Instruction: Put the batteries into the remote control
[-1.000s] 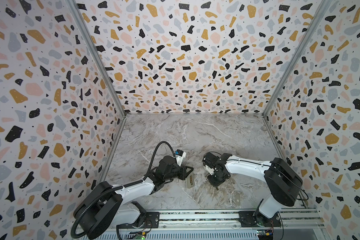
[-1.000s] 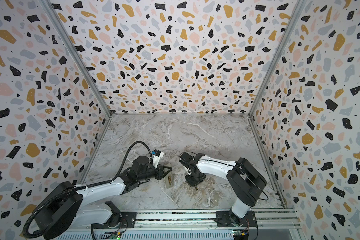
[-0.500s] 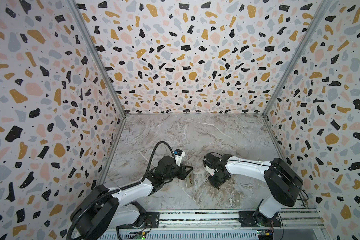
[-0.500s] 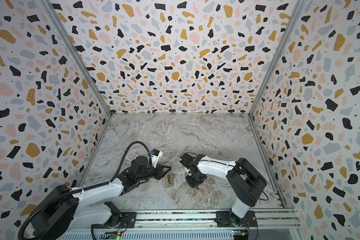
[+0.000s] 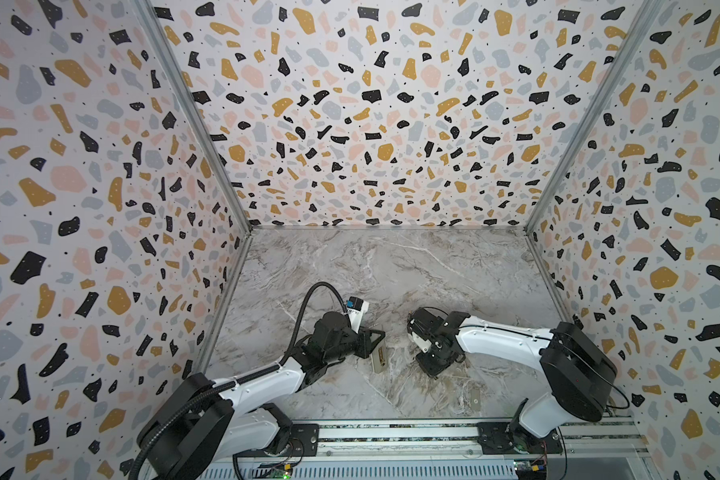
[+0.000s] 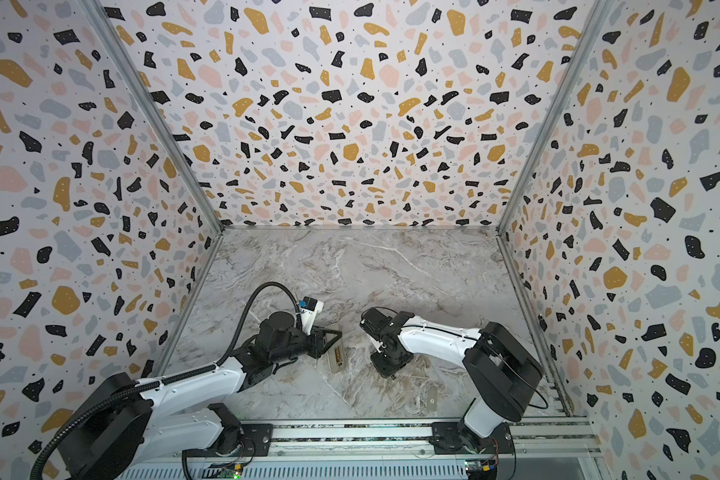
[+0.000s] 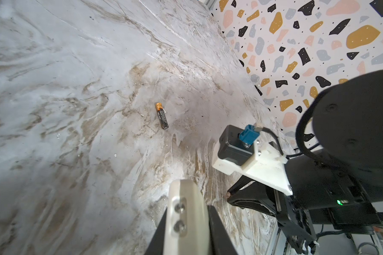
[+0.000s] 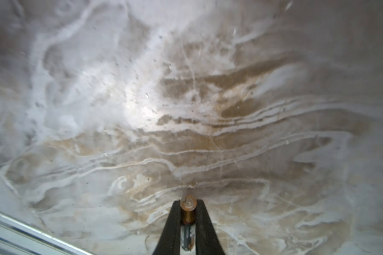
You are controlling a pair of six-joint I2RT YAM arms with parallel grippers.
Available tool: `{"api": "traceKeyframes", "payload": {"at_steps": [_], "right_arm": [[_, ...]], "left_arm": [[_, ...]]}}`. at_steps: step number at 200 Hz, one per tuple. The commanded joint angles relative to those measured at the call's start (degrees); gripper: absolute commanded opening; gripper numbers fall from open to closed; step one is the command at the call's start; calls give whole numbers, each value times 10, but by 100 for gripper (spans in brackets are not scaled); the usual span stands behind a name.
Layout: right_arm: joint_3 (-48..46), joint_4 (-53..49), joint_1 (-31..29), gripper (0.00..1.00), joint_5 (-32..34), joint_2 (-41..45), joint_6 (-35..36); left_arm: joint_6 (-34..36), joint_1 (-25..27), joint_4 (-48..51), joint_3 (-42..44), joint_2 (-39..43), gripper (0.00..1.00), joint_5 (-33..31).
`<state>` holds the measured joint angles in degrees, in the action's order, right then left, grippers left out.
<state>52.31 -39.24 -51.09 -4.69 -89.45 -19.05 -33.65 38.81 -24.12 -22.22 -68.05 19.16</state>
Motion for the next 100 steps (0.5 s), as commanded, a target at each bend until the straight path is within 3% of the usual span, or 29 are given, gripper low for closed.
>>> {"api": "traceKeyframes", "payload": {"at_steps": [1, 36, 100], "right_arm": [[7, 35, -15, 1, 13, 55, -39], [-25, 153, -53, 1, 24, 131, -66], [-124, 383, -114, 0, 105, 237, -86]], "left_arm": [[-19, 3, -32, 1, 3, 0, 4], [-28, 3, -34, -4, -5, 0, 10], [-64, 3, -42, -9, 12, 0, 27]]}}
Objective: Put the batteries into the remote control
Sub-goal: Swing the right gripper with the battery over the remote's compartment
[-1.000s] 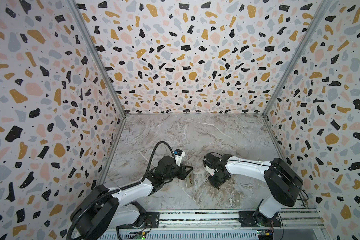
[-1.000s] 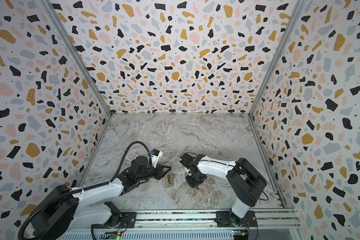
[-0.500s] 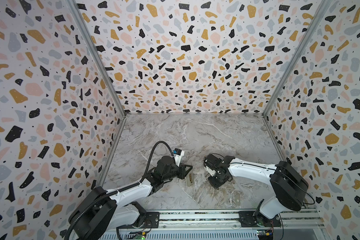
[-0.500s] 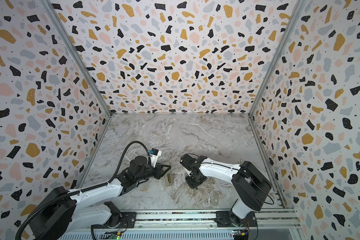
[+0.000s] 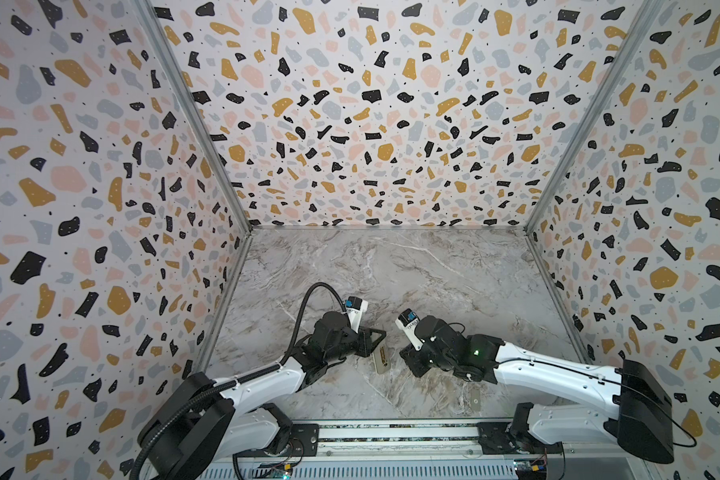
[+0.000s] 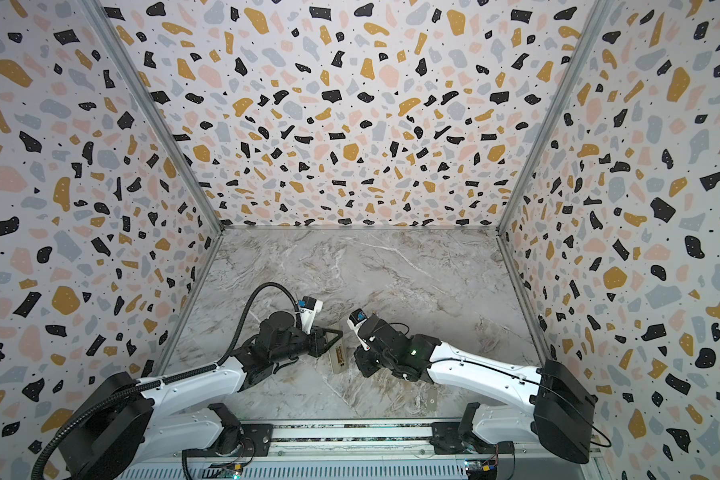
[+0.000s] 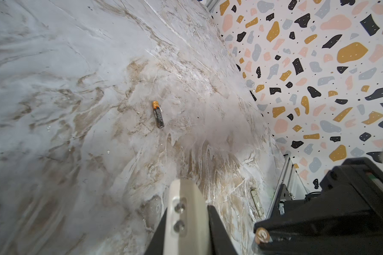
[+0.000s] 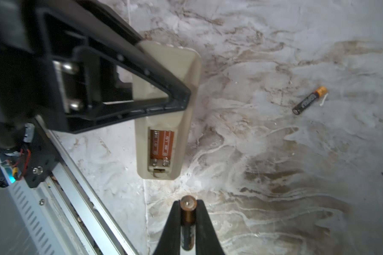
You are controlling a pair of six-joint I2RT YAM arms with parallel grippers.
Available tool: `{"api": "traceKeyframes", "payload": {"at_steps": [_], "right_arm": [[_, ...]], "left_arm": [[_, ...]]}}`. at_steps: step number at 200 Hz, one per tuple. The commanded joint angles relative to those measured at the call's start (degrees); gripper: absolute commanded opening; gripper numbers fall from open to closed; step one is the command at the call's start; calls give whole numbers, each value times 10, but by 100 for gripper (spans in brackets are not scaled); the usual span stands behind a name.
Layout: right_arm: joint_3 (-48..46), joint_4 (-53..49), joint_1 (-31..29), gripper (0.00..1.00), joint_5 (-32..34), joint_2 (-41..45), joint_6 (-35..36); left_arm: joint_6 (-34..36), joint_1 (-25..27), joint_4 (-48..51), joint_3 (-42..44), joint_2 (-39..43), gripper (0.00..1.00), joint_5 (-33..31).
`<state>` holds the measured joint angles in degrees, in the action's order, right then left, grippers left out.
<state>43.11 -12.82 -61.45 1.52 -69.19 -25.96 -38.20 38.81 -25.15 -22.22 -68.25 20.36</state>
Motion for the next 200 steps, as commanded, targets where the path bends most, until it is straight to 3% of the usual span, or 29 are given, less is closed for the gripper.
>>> {"api": "traceKeyframes", "payload": {"at_steps": [1, 89, 200], "right_arm": [[-34, 122, -11, 0, 45, 36, -17], [-127, 338, -56, 0, 86, 43, 14], [-135, 382, -77, 0, 155, -1, 16]], "left_arm": [[-19, 3, -32, -9, 14, 0, 15], [-53, 3, -65, -14, -7, 0, 37], [-62, 3, -77, -11, -7, 0, 40]]}}
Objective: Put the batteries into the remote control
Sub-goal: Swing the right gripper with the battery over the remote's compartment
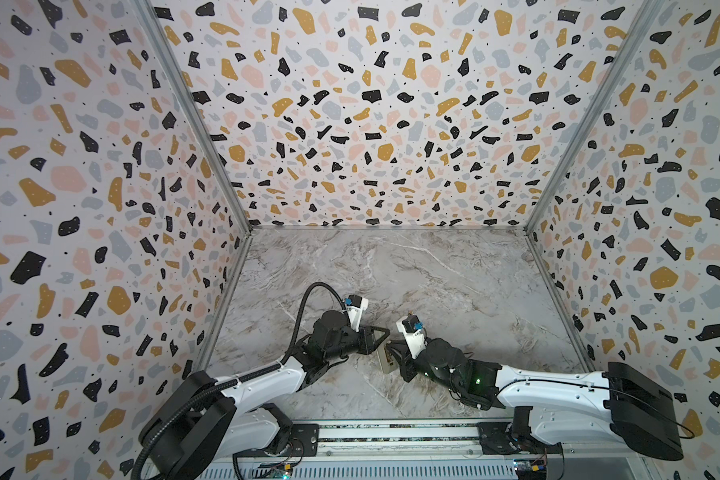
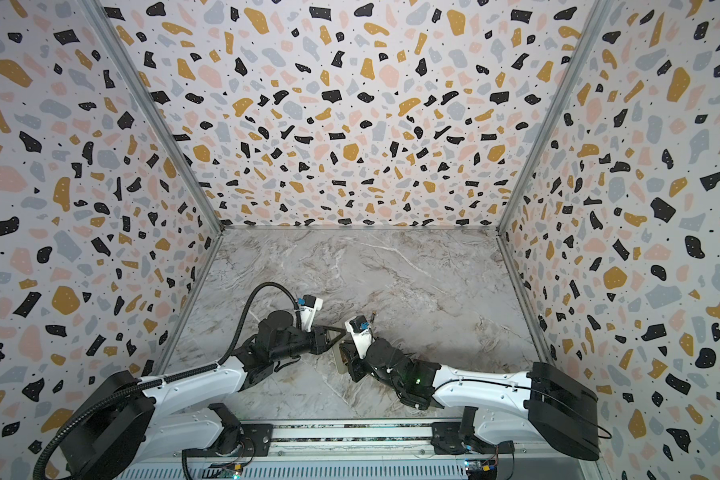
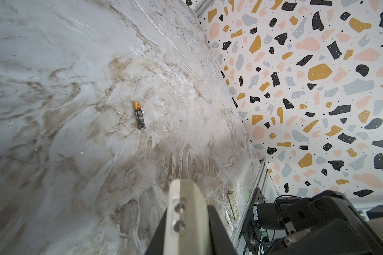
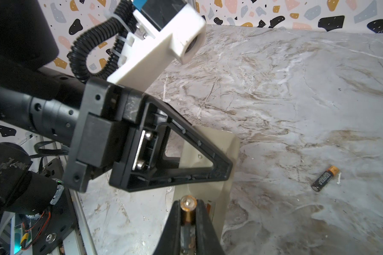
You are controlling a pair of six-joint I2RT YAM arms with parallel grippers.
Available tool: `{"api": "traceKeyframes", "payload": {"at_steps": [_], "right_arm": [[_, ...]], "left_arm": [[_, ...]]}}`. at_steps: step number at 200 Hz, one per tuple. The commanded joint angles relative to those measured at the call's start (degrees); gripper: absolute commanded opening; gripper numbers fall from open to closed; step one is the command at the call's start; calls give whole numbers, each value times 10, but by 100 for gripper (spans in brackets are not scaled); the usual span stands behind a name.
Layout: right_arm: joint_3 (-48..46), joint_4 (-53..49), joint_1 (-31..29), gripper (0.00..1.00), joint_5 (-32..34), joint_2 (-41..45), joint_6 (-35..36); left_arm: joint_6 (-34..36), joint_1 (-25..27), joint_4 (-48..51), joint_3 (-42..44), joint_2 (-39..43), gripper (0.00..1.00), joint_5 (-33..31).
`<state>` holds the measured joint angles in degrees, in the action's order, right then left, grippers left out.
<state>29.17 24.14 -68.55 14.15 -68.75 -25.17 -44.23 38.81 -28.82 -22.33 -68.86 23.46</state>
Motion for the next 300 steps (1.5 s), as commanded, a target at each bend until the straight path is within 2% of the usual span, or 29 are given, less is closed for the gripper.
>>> {"api": "traceKeyframes", "payload": {"at_steps": [1, 113, 217, 300], "right_arm": [[5, 13, -6, 0, 29, -5, 8], [23, -5, -24, 0, 69, -47, 14], [15, -9, -25, 0, 86, -48, 12], [18, -11, -28, 24, 94, -47, 16]], "left_arm": [[-2, 3, -40, -10, -1, 0, 9], [-6, 3, -40, -4, 16, 0, 13], [-7, 3, -39, -10, 25, 0, 15], [-6, 3, -41, -8, 27, 0, 16]]}}
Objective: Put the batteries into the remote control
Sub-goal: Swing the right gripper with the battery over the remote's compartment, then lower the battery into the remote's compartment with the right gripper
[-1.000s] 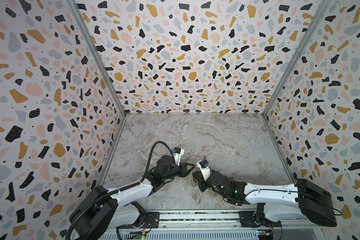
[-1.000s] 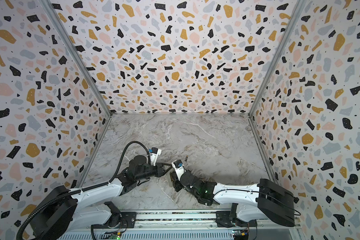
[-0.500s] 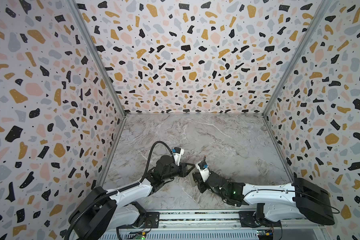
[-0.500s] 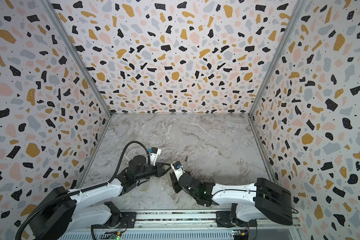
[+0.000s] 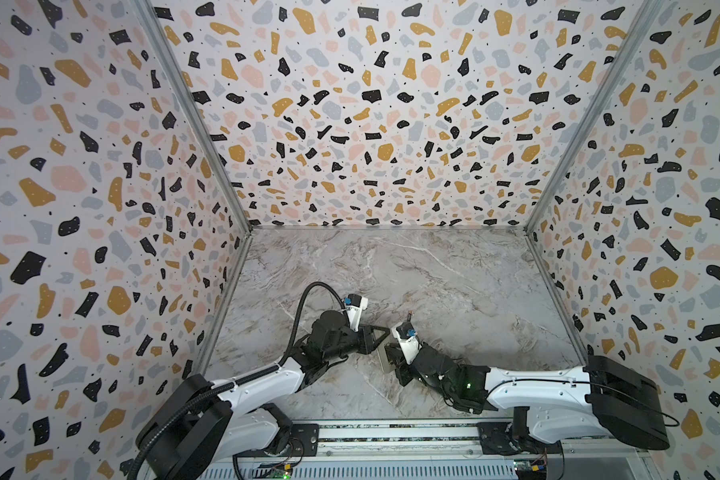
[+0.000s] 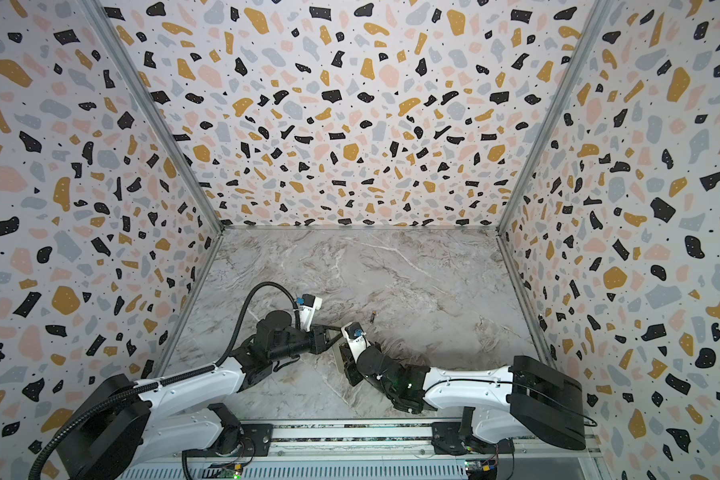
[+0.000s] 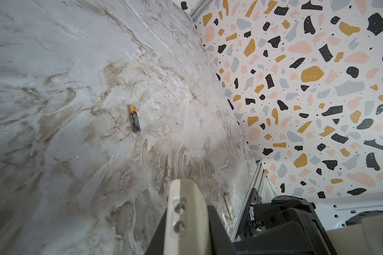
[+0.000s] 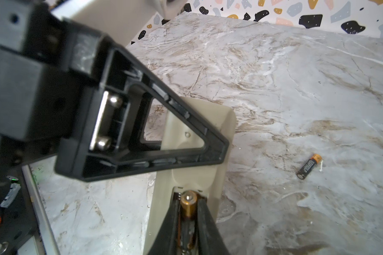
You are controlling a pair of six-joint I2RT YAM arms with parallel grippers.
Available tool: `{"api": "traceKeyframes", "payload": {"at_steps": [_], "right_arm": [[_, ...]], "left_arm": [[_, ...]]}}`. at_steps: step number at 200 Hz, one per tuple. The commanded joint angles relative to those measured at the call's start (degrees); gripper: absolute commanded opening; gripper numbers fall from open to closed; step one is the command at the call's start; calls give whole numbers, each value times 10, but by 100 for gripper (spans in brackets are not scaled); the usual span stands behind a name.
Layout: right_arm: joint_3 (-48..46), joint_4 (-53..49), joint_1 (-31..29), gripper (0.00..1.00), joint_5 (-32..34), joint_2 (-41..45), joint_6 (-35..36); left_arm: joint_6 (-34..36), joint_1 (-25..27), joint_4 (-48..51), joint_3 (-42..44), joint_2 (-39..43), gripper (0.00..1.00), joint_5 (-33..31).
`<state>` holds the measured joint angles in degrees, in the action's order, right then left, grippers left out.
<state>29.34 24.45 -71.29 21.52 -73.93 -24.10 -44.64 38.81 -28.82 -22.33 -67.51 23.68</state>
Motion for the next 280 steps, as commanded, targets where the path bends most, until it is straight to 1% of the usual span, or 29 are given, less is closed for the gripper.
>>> {"api": "traceKeyframes", "payload": {"at_steps": [1, 31, 103, 135, 178, 199, 223, 246, 280], "right_arm": [[16, -14, -1, 25, 21, 5, 6], [19, -15, -4, 32, 27, 6, 11], [21, -7, -18, 37, 28, 17, 36], [2, 14, -20, 41, 18, 41, 43], [-9, 3, -21, 45, 13, 77, 59], [-11, -31, -22, 47, 14, 108, 72], [-3, -97, -22, 54, 19, 150, 98], [-2, -148, -22, 60, 8, 193, 138], [-11, -179, -21, 61, -33, 243, 209]], "left_arm": [[-2, 3, -41, -8, 13, 0, 14], [-3, 3, -40, -7, 13, 0, 13], [2, 3, -33, -5, 7, 0, 13], [2, 3, -31, -6, 5, 0, 13], [6, 3, -25, -10, -3, 0, 17], [9, 3, -18, -10, -2, 0, 20], [23, 3, 9, -19, 3, 0, 28], [42, 3, 43, -31, 9, 0, 39], [54, 3, 68, -43, 9, 0, 60]]}}
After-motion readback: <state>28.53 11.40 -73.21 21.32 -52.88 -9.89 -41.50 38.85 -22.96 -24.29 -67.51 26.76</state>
